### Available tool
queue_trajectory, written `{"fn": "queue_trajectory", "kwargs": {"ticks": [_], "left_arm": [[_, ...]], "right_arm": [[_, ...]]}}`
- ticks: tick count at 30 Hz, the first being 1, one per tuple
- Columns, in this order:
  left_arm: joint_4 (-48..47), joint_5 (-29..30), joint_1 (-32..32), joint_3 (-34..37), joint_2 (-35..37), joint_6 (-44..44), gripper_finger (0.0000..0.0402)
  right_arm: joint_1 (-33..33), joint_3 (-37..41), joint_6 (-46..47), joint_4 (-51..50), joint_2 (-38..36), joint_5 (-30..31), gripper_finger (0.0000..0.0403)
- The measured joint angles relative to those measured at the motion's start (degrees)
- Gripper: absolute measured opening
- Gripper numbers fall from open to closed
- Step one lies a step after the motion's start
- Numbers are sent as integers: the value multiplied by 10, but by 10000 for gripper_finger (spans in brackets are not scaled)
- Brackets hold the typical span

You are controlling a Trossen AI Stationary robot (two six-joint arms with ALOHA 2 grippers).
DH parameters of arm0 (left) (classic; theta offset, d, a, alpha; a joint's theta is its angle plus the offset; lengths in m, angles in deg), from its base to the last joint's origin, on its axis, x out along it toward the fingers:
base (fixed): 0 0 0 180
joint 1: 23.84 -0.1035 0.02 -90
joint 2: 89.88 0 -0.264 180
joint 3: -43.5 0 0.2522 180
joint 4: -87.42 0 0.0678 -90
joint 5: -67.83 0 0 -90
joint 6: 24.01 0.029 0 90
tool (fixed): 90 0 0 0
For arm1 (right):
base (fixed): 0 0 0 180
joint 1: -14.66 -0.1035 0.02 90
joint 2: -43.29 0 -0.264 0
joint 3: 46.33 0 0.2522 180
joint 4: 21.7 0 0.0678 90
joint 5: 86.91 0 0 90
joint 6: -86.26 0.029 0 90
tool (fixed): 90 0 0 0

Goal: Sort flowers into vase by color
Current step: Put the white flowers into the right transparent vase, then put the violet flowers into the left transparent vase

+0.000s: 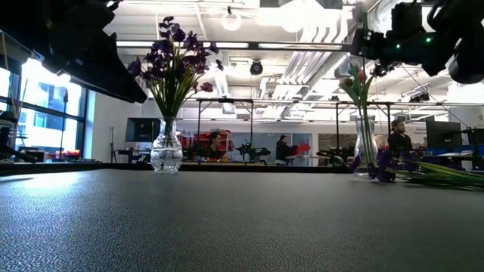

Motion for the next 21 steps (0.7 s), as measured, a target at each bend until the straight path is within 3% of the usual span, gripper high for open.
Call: {"fn": "queue_trajectory", "kwargs": {"ticks": [6, 11, 21], "left_arm": [[0, 0, 0, 0, 0, 0, 170], [0, 0, 0, 0, 0, 0, 170], [1, -1, 0, 0, 0, 0, 170]], "right_arm": [[7, 0, 10, -37, 3, 36, 27], [7, 0, 41, -75, 1, 35, 81], [-14, -65, 85, -302, 1, 115, 182]]}}
